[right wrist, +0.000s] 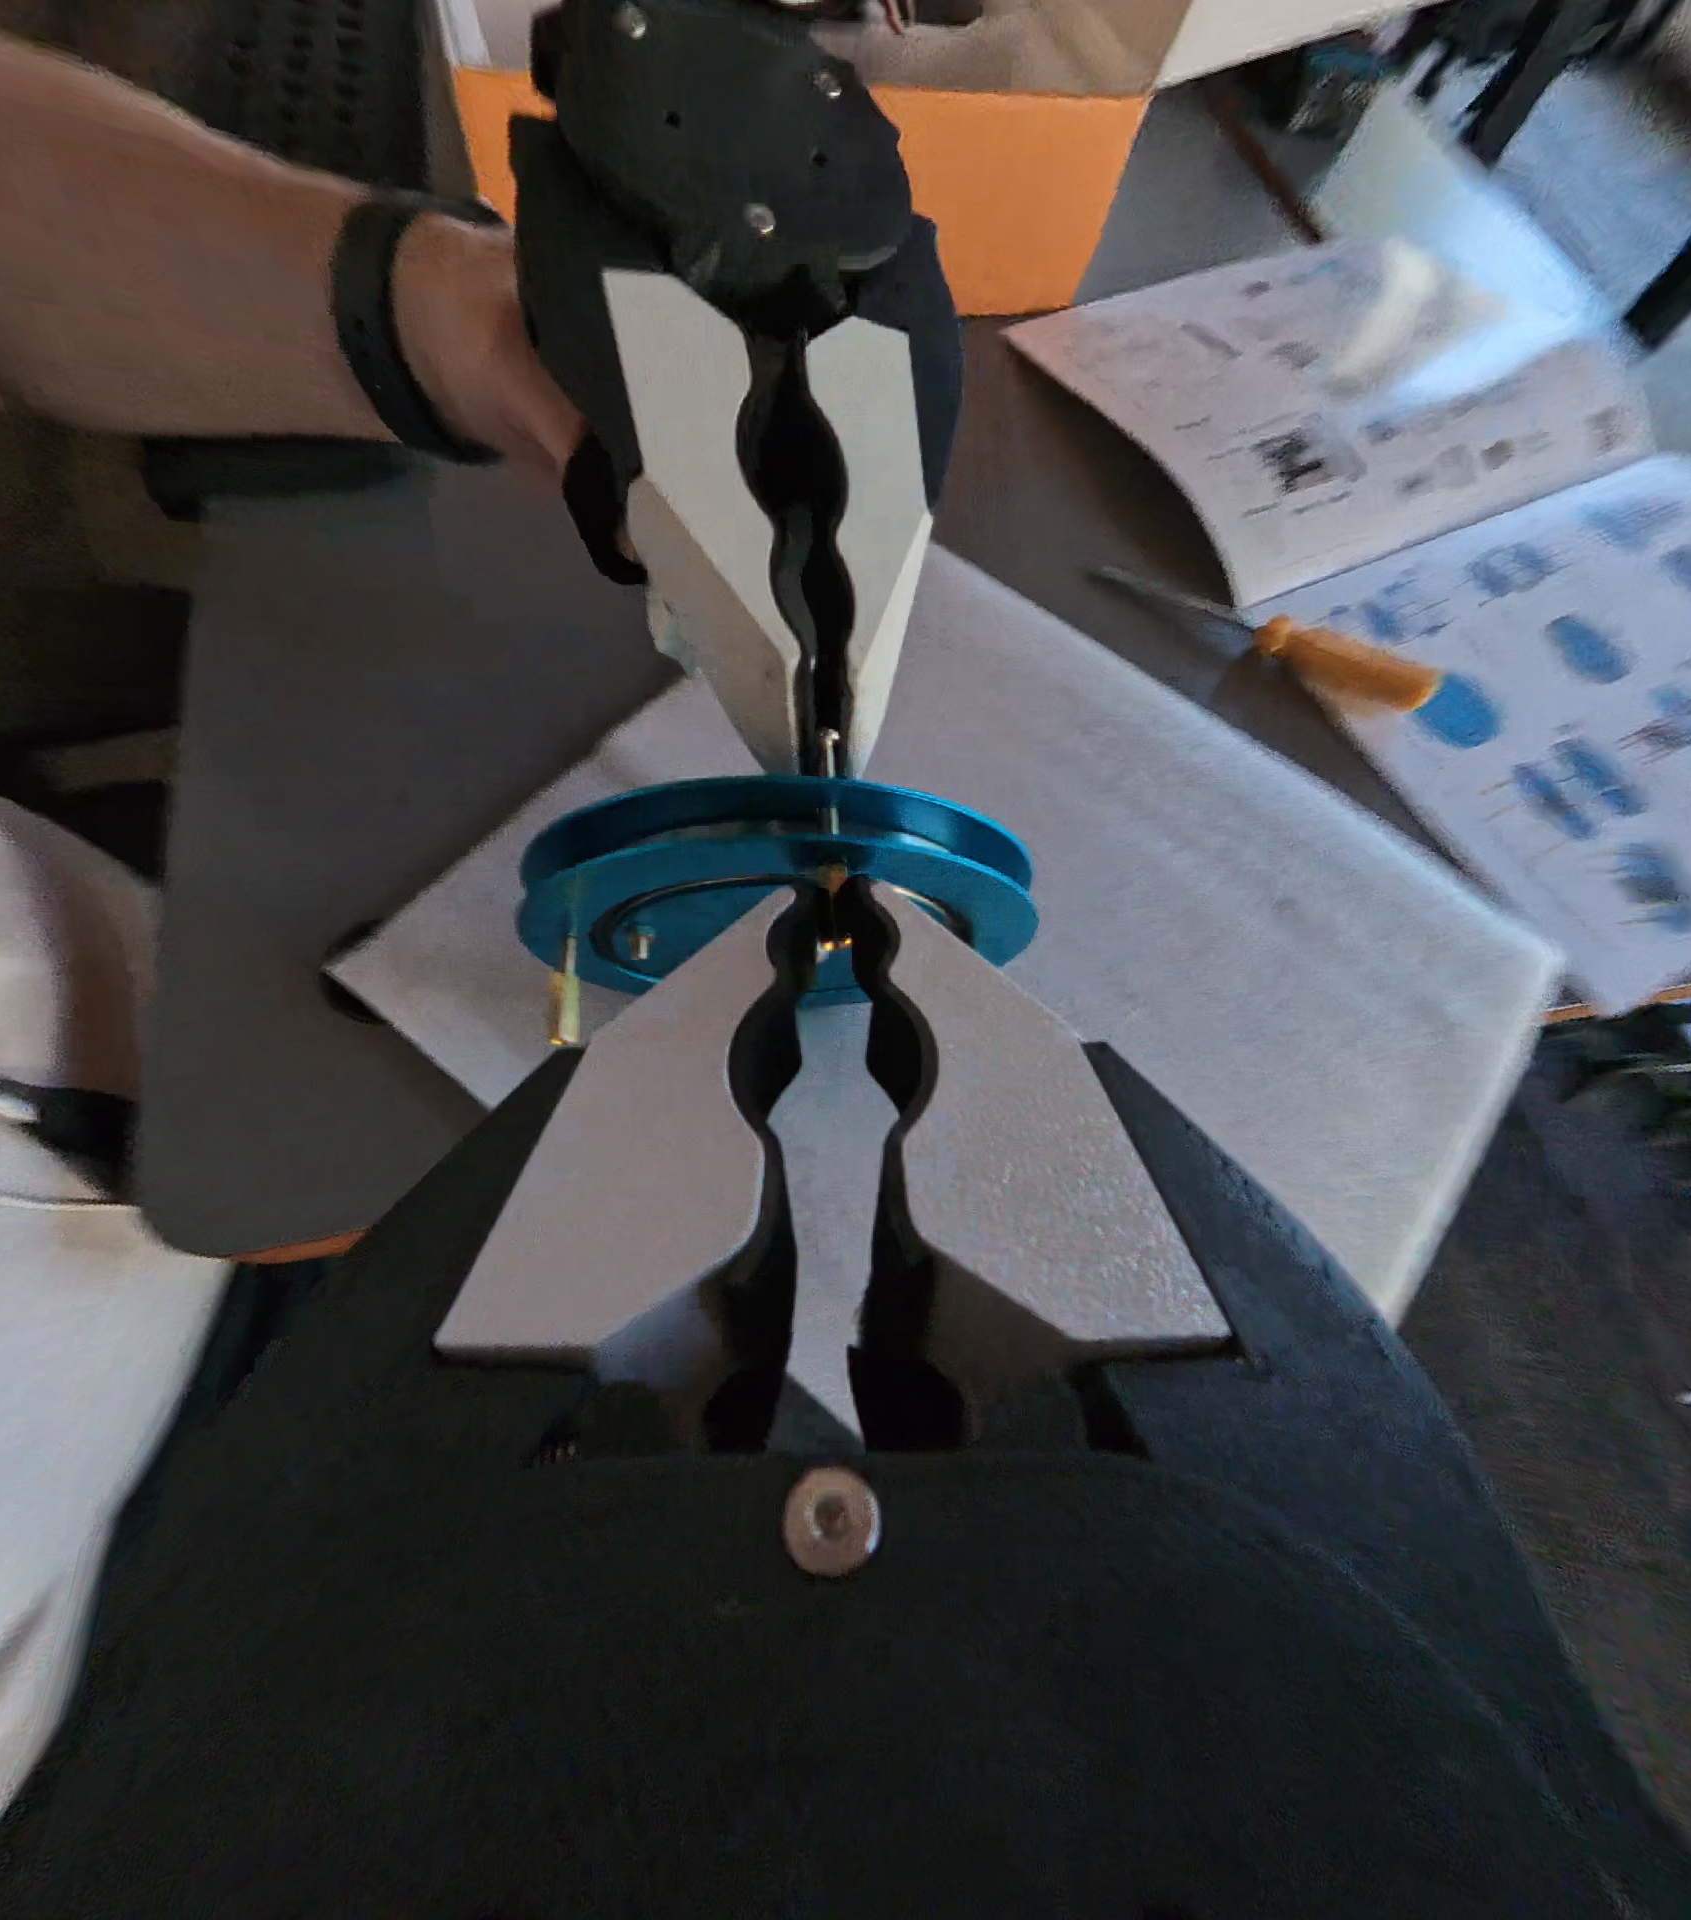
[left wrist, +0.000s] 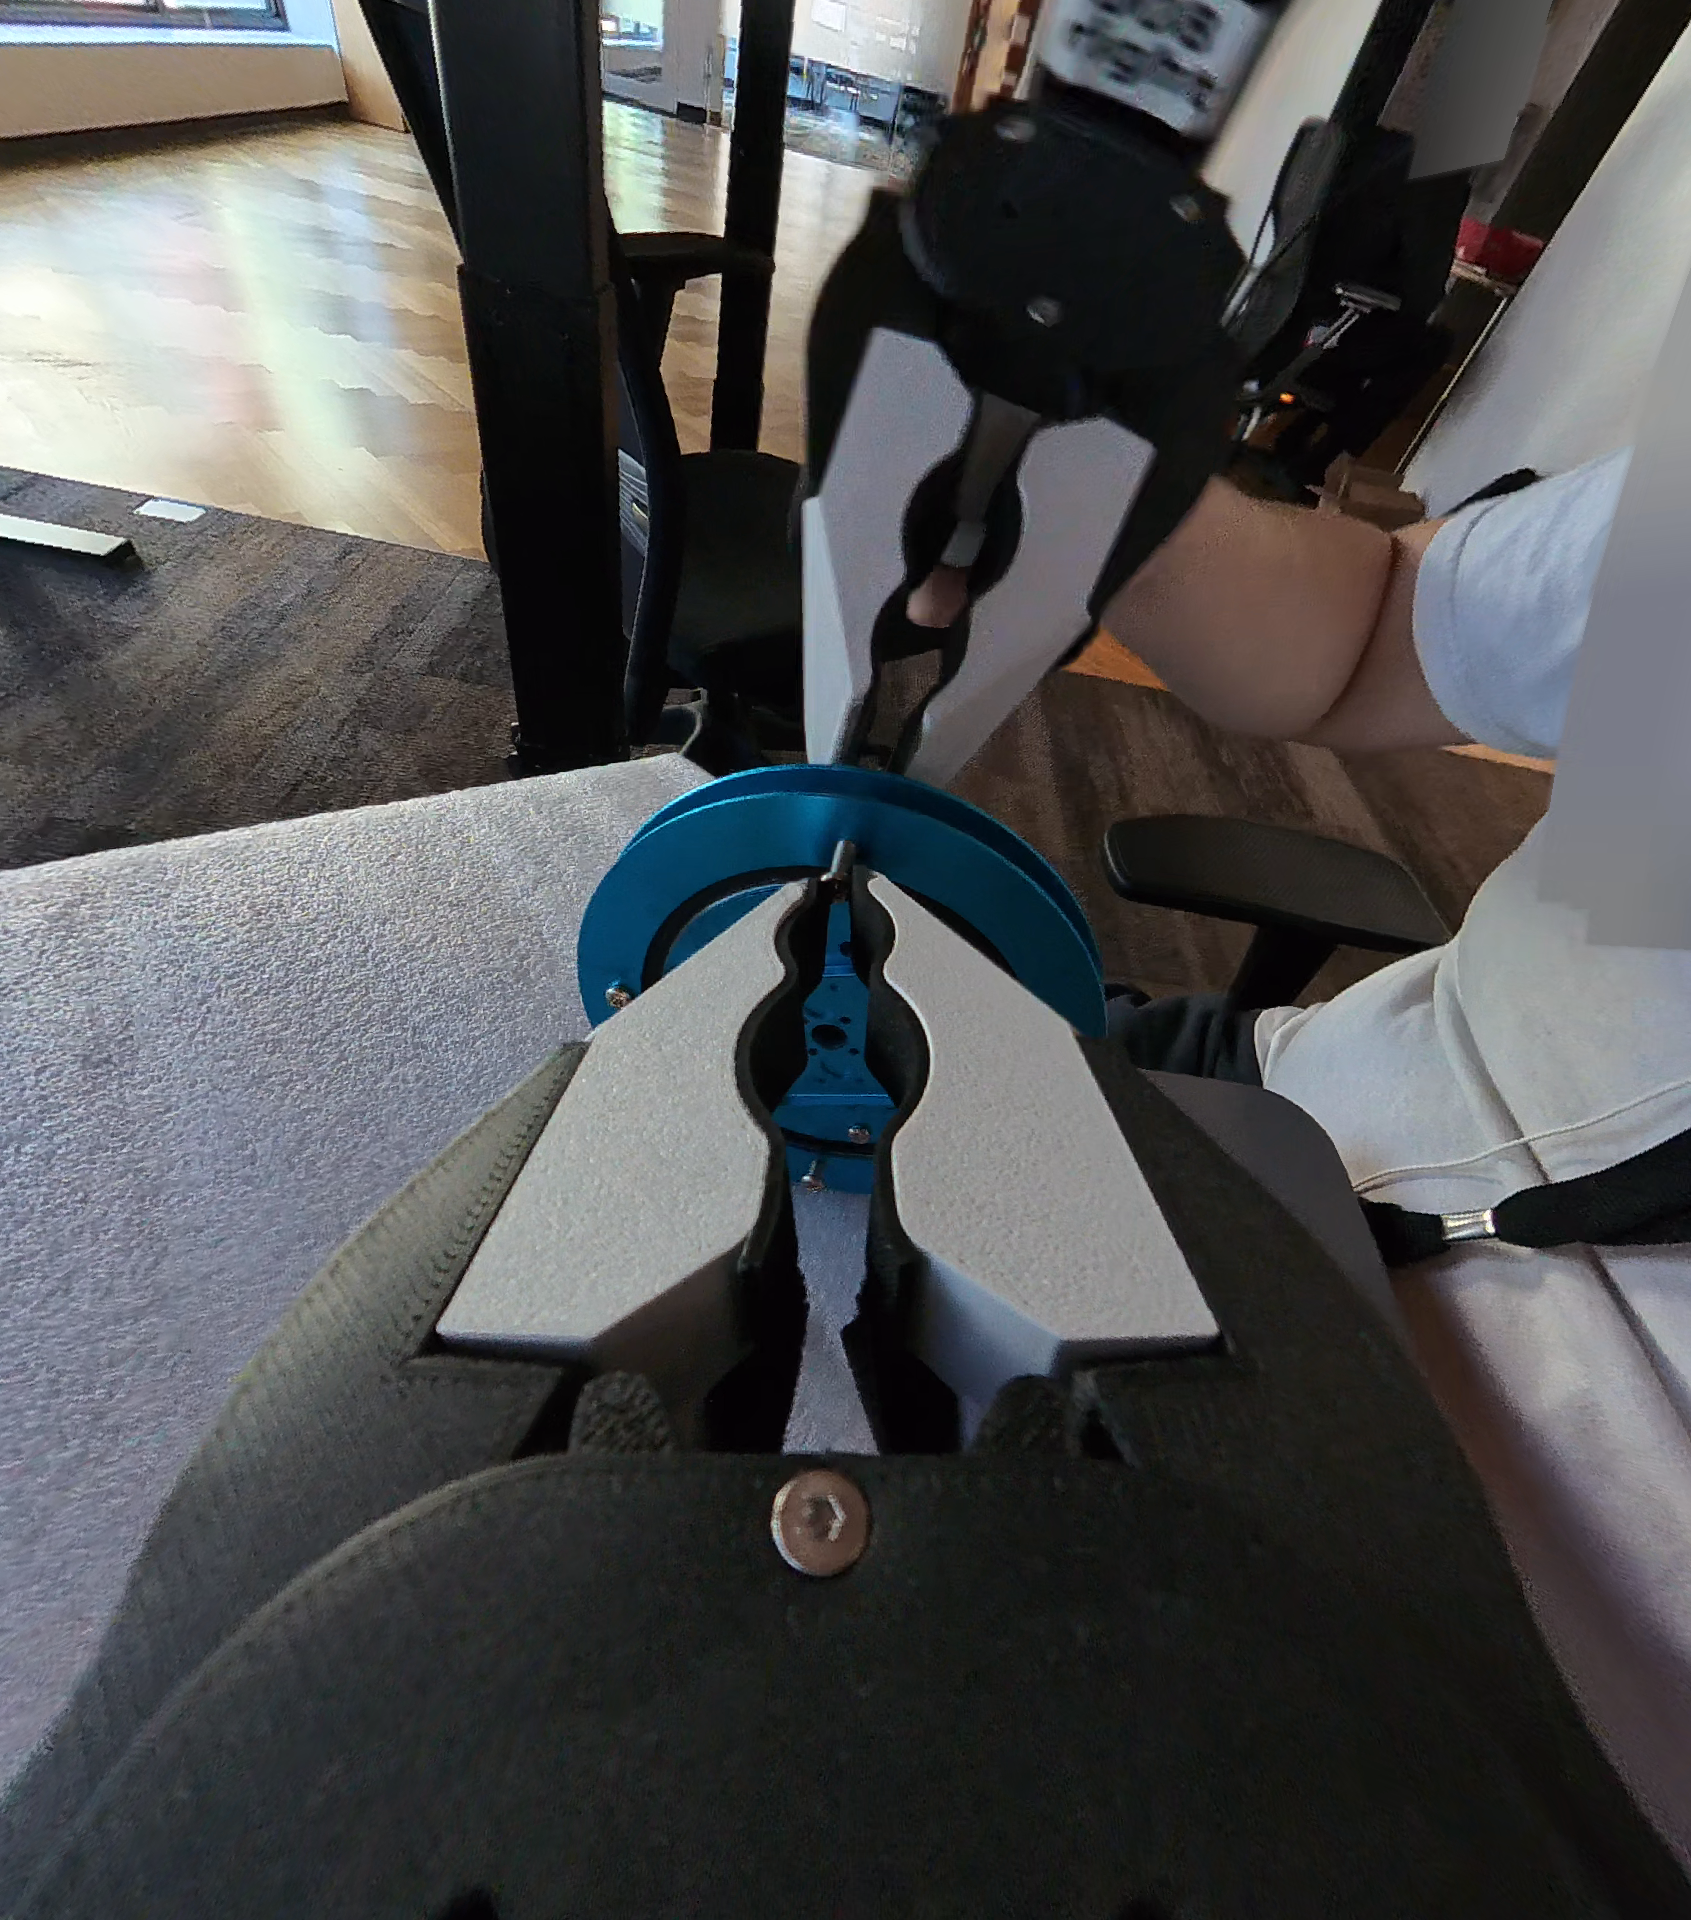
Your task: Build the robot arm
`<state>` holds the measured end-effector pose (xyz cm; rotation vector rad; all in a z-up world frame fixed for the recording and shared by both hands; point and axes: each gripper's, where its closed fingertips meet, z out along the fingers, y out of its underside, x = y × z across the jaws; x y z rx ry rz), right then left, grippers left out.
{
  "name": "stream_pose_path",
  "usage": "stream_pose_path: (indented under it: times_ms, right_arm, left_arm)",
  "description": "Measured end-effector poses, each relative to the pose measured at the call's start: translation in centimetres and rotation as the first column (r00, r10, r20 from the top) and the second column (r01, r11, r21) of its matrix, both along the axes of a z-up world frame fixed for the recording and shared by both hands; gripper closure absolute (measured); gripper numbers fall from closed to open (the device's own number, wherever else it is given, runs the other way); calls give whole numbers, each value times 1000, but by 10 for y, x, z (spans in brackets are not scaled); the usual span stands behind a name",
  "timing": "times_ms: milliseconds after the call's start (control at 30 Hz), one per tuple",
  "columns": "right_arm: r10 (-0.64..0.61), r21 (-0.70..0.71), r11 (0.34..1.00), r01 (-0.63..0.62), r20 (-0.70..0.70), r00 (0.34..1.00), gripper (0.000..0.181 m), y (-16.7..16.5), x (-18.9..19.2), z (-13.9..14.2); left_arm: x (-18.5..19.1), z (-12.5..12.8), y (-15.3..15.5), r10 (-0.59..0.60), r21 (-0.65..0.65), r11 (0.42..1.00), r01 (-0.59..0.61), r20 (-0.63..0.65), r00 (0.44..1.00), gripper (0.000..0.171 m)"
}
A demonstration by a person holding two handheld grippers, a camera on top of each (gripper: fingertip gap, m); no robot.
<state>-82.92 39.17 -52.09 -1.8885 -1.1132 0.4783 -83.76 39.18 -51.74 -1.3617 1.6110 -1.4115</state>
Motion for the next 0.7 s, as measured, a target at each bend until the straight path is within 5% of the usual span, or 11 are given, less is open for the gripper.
stream_pose_path:
  times_ms: [100, 167, 200, 267, 300, 367, 467, 567, 700]
  right_arm:
    - [1, -369, 924, -98, -255, 967, 177, -5, -2, 0]
    - [-53, -622, 744, -244, -420, 906, 177, -11, -3, 1]
    - [-86, -699, 641, -318, -477, 875, 177, -14, -3, 2]
    - [-103, -700, 607, -376, -539, 836, 177, -13, -5, 3]
    - [-96, -679, 633, -373, -547, 832, 177, -12, -6, 3]
    - [-20, -543, 786, -294, -498, 867, 177, -9, -5, 3]
    - [50, -130, 988, -88, -269, 962, 162, -3, -1, 8]
    - [16, 217, 976, -20, 20, 1000, 172, -6, 0, 11]
    - [-79, 344, 939, -17, 262, 962, 175, 0, 2, 2]
  left_arm:
    - [0, 0, -2, -13, 32, 999, 13, 3, 1000, 169]
    - [1, 0, -6, -32, 36, 999, 32, 8, 999, 168]
    - [1, 0, -7, -38, 43, 998, 37, 11, 999, 169]
    - [0, 0, -6, -29, 61, 998, 28, 9, 1000, 168]
    - [-1, 0, -5, -27, 61, 998, 27, 6, 1000, 169]
    - [-1, -1, -3, -15, 51, 999, 15, 5, 1000, 168]
    - [-1, -1, -2, -9, 17, 1000, 9, -1, 1000, 168]
    - [1, -1, -4, -18, -32, 999, 18, -5, 1000, 168]
    - [3, 0, -4, -9, -54, 998, 9, -9, 1000, 168]
